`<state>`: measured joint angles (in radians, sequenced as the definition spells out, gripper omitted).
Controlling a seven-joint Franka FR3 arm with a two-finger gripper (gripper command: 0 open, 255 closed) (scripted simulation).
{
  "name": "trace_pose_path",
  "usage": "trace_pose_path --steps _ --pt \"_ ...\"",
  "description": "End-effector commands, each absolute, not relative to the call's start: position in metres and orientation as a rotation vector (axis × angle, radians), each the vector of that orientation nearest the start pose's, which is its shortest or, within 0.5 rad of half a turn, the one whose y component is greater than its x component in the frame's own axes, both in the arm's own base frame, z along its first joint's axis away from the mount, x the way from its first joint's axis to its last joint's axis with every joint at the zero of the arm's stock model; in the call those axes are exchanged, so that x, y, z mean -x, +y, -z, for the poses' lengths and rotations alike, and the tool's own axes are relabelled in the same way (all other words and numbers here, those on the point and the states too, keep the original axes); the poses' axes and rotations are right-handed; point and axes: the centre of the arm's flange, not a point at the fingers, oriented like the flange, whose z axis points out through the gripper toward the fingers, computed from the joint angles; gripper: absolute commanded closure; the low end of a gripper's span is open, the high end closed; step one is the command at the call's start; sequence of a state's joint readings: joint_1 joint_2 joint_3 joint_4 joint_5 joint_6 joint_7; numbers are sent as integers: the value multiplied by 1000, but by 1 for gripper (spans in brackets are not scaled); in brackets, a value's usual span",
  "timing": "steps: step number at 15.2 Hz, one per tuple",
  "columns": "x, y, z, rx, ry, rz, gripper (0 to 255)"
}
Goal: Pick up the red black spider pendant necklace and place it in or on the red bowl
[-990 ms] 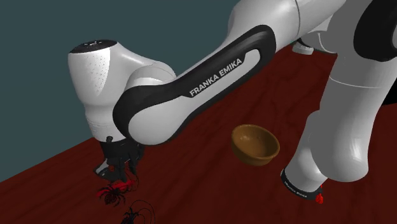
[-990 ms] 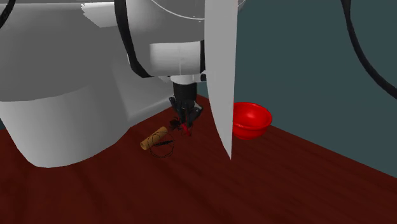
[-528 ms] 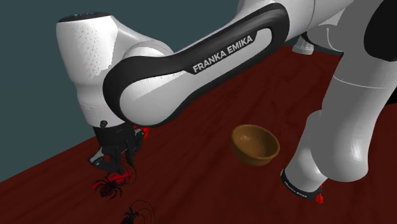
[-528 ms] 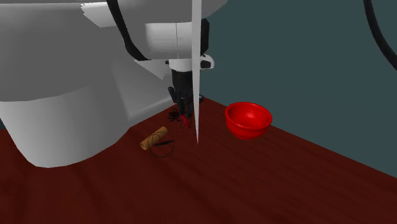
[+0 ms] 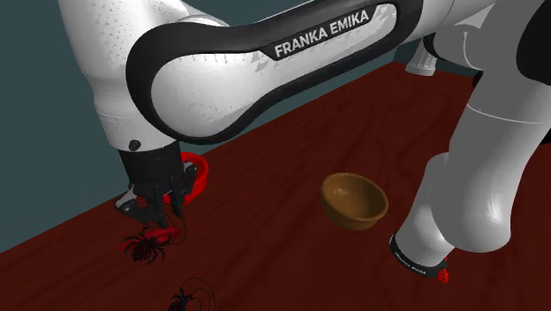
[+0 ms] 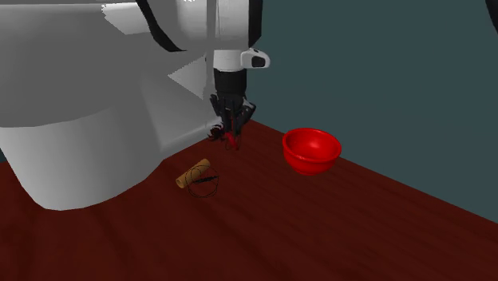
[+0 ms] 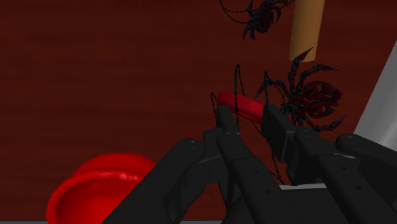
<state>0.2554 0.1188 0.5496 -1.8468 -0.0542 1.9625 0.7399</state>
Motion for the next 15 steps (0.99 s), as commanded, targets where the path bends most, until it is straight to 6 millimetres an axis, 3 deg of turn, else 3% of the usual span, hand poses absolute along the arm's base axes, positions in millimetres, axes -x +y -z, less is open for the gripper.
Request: trace_pose_path --steps 1,9,15 --pt "-419 416 -478 3120 -128 4 255" --pt "-419 416 -518 3120 -128 4 255" --pt "-483 371 -531 3120 -128 4 255"
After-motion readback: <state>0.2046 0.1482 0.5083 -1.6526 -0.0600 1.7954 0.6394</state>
